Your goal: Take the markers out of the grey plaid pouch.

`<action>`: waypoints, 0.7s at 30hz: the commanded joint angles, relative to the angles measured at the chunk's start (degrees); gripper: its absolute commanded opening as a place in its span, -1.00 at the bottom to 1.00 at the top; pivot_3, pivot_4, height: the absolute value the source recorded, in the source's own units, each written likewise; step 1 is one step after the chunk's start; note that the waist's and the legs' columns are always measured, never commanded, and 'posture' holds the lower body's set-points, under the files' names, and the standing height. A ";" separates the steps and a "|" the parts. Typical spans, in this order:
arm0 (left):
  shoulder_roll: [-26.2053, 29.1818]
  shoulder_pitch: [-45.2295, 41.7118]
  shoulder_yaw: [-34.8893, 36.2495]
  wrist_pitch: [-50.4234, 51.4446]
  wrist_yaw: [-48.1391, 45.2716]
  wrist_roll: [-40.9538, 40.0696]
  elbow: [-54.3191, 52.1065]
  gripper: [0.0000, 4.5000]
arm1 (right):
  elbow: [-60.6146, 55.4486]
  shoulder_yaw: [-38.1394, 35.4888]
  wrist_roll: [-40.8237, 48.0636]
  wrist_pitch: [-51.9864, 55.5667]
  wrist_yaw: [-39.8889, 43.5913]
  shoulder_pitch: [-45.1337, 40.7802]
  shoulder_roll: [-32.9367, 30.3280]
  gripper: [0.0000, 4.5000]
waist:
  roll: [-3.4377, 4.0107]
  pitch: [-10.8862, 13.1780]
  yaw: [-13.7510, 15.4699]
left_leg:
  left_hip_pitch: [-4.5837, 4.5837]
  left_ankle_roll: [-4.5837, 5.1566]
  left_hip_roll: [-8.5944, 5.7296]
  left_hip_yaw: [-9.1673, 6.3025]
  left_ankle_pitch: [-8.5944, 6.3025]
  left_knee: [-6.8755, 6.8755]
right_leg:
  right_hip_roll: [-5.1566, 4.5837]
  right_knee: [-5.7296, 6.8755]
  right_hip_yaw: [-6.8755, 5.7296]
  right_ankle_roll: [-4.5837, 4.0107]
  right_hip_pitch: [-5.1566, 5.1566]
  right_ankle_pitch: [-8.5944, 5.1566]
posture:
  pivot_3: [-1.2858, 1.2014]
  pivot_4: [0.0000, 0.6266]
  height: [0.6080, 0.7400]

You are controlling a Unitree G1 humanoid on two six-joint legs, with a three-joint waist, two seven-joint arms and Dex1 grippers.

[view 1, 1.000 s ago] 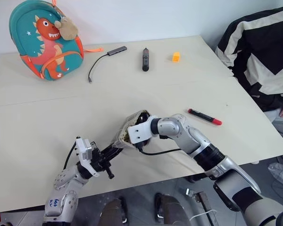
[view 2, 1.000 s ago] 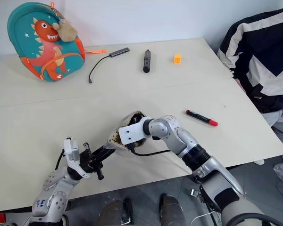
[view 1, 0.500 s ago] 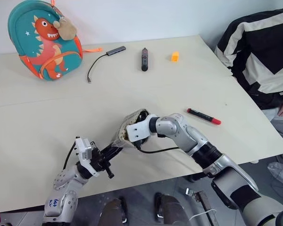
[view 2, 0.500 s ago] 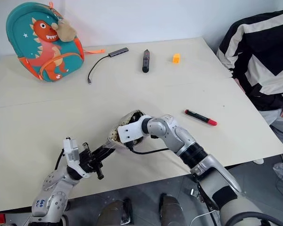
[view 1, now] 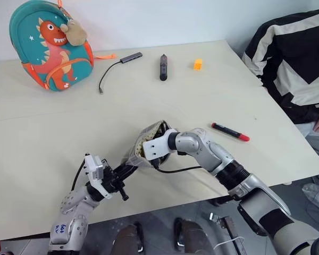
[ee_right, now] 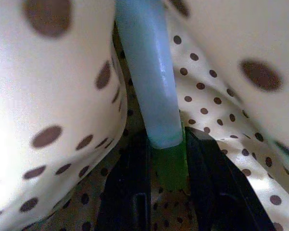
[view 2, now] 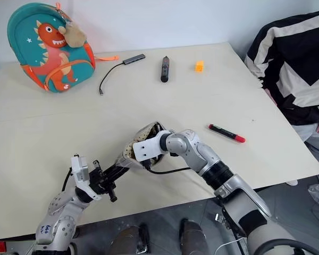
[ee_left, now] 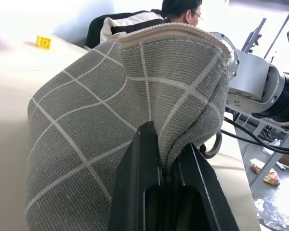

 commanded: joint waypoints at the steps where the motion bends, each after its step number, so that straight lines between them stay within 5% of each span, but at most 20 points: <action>1: -0.19 0.35 -1.18 -0.68 -1.47 -1.16 -3.55 -1.00 | -4.25 -1.87 1.66 5.09 5.30 2.12 -2.24 -0.70 | 0.00 0.00 0.24 | -0.01 -0.01 0.00 0.00 0.00 -0.01 | 0.00 -0.01 0.00 0.00 -0.02 0.00 | 0.03 -0.52 1.00; 21: -0.03 -0.06 -1.32 -2.00 -1.19 -0.56 -2.40 -1.00 | -30.95 -10.73 16.52 21.65 22.69 1.42 -11.96 -0.71 | -0.03 0.03 1.48 | -0.08 -0.04 0.06 0.26 -0.17 0.02 | 0.01 -0.03 -0.13 -0.07 -0.16 -0.04 | 0.03 -0.52 1.00</action>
